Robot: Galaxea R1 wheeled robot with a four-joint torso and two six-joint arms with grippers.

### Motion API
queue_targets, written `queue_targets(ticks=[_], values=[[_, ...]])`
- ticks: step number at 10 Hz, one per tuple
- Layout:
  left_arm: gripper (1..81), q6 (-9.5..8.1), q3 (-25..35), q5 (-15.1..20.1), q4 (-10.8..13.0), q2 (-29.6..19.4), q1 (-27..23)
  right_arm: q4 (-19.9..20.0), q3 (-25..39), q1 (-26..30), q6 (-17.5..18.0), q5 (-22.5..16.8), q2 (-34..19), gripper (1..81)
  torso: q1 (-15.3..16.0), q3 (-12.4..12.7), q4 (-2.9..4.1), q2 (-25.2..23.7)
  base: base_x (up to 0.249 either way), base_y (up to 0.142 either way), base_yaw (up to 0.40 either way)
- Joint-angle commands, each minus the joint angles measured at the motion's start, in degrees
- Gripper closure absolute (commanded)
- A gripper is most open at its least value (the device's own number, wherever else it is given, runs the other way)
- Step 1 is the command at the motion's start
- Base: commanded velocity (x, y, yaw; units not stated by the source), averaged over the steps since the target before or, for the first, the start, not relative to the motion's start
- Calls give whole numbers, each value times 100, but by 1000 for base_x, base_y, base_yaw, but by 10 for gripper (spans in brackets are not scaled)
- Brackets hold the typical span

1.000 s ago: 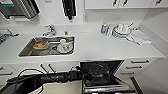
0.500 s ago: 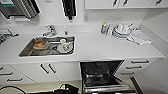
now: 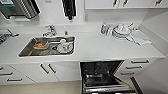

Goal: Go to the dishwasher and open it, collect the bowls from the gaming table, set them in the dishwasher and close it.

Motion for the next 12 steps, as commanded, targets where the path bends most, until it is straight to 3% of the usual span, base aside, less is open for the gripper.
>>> queue_targets(ticks=[1, 4, 7, 10, 12], values=[[10, 251, -1196, -1728, 533, 17, 828, -19, 629, 79, 235, 110, -666, 811, 0, 0, 0, 0, 0, 0, 0], [10, 259, -2262, -2336, 551, 308, 1383, -28, 1165, 421, 517, 119, -1115, 811, 0, 2, 0, 0, 0, 0, 0], [10, 312, -3660, -3435, 542, 721, 1954, -37, 1826, 974, 834, 58, -1616, 811, 0, 2, 0, 0, 0, 0, 0], [10, 383, -5257, -3847, 560, 1537, 2411, -54, 2115, 1397, 1096, 5, -1853, 811, 0, 2, 0, 0, 0, 0, 0], [10, 383, -6118, -4339, 568, 1959, 2605, -81, 2195, 1669, 1291, 5, -1898, 811, 0, 2, 0, 0, 0, 0, 0]])
